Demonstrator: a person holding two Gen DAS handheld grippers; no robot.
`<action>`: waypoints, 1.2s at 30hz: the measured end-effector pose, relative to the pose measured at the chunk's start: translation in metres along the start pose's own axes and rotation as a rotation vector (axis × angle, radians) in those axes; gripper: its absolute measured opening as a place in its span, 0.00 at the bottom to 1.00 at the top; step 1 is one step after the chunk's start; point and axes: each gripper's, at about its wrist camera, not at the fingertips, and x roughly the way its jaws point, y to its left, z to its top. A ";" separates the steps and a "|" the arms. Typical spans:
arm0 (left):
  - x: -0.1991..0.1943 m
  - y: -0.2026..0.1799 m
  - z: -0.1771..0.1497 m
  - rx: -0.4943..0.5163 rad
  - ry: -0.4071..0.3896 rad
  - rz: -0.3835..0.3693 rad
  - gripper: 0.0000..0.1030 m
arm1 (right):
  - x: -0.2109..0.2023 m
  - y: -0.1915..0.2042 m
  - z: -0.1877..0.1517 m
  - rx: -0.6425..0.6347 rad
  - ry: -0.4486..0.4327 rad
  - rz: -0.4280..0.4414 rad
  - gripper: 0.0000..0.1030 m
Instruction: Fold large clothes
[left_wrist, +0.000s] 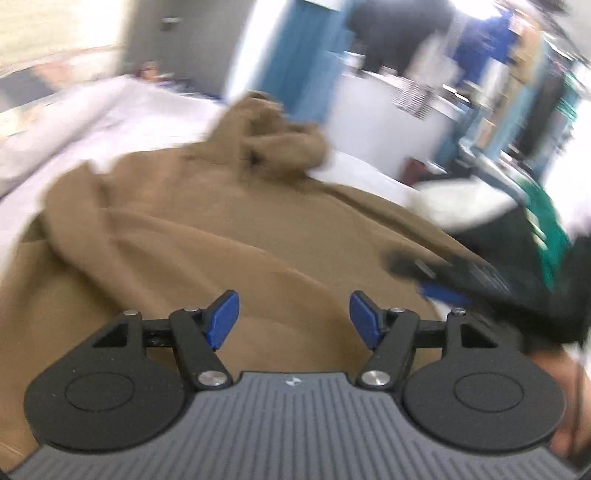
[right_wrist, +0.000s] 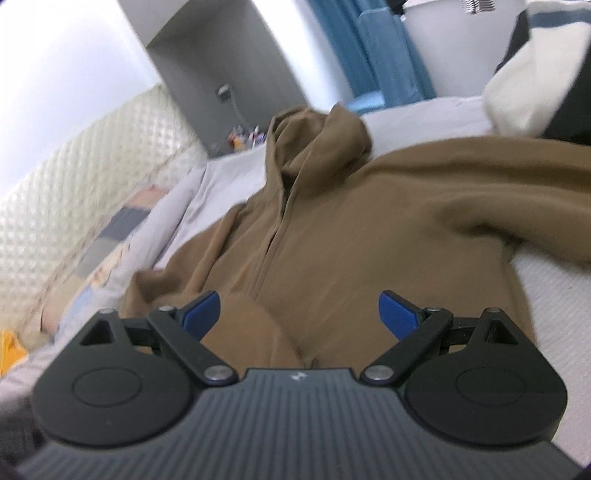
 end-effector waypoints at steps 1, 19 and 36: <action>0.003 0.018 0.008 -0.033 -0.006 0.025 0.69 | 0.004 0.004 -0.002 -0.011 0.015 0.004 0.91; 0.063 0.177 0.010 -0.474 -0.053 0.055 0.34 | 0.111 0.070 -0.020 -0.314 0.170 -0.068 0.91; -0.015 0.236 -0.013 -0.774 -0.171 0.097 0.15 | 0.047 0.091 -0.035 -0.115 0.288 0.559 0.10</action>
